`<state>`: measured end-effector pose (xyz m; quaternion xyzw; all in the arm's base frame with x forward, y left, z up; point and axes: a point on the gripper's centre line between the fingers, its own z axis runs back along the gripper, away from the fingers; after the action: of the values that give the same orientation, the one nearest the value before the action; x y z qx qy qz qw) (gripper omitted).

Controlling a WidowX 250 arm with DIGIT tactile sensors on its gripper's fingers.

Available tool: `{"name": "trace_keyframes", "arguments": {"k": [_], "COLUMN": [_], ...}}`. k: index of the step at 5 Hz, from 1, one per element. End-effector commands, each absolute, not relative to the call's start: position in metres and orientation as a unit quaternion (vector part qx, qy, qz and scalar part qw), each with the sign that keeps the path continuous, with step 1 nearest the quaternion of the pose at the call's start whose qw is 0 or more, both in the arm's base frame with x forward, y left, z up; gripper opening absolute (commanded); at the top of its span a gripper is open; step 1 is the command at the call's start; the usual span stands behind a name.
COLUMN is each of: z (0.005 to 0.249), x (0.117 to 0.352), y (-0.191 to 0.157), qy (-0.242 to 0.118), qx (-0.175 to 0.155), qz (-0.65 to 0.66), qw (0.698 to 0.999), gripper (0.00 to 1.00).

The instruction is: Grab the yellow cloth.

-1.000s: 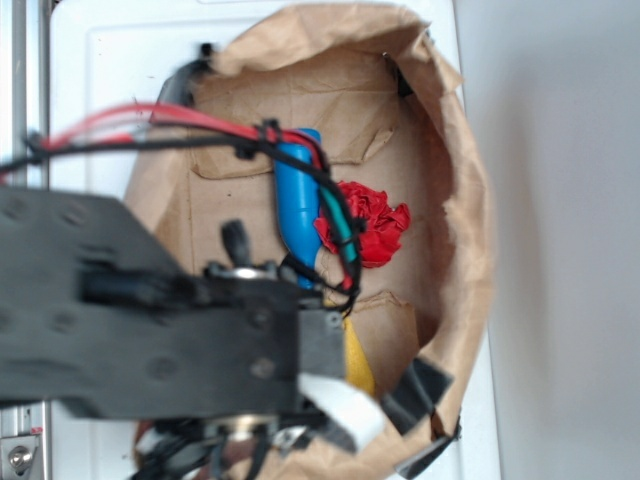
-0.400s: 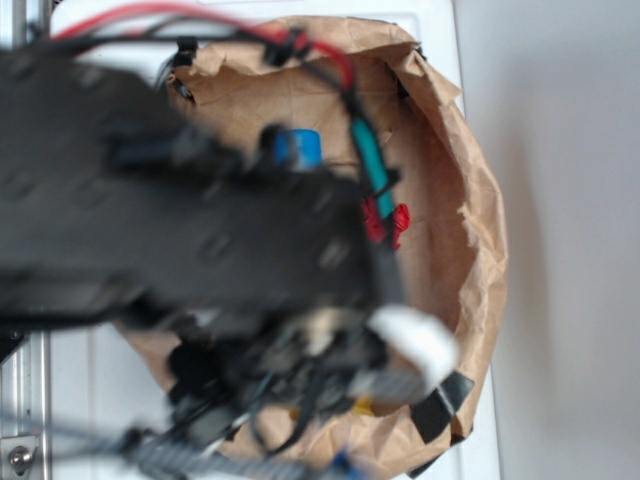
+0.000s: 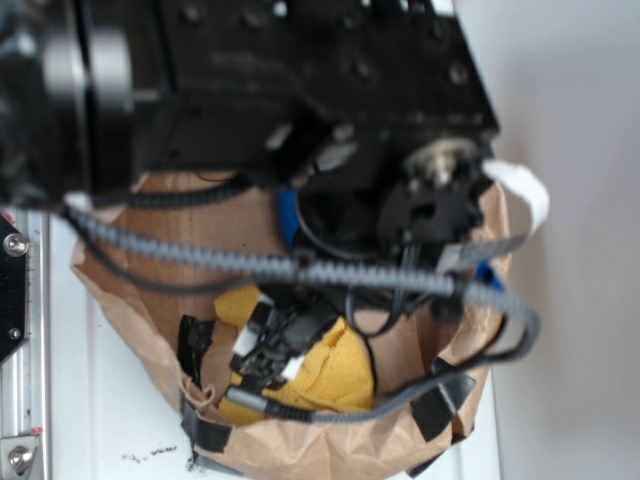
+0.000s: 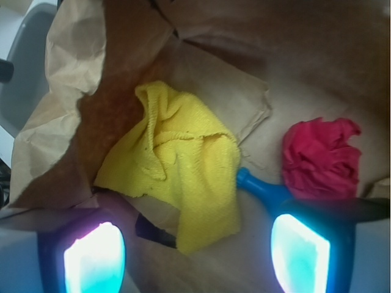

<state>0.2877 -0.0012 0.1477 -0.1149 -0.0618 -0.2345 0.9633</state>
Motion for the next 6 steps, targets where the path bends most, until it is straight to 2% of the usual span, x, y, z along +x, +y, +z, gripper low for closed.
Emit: {"name": "trace_keyframes", "arguments": {"k": [1, 3, 4, 5, 6], "z": [0.105, 0.081, 0.085, 0.086, 0.078], "x": [0.295, 0.280, 0.277, 0.269, 0.270], "y": [-0.025, -0.094, -0.110, -0.112, -0.111], "qy": [-0.073, -0.051, -0.042, -0.036, -0.037], "qx": [-0.025, -0.037, -0.062, -0.062, -0.051], "qz": [-0.273, -0.360, -0.380, -0.391, -0.382], "qw": [0.959, 0.931, 0.922, 0.918, 0.922], "gripper": [1.00, 1.00, 1.00, 1.00, 0.00]}}
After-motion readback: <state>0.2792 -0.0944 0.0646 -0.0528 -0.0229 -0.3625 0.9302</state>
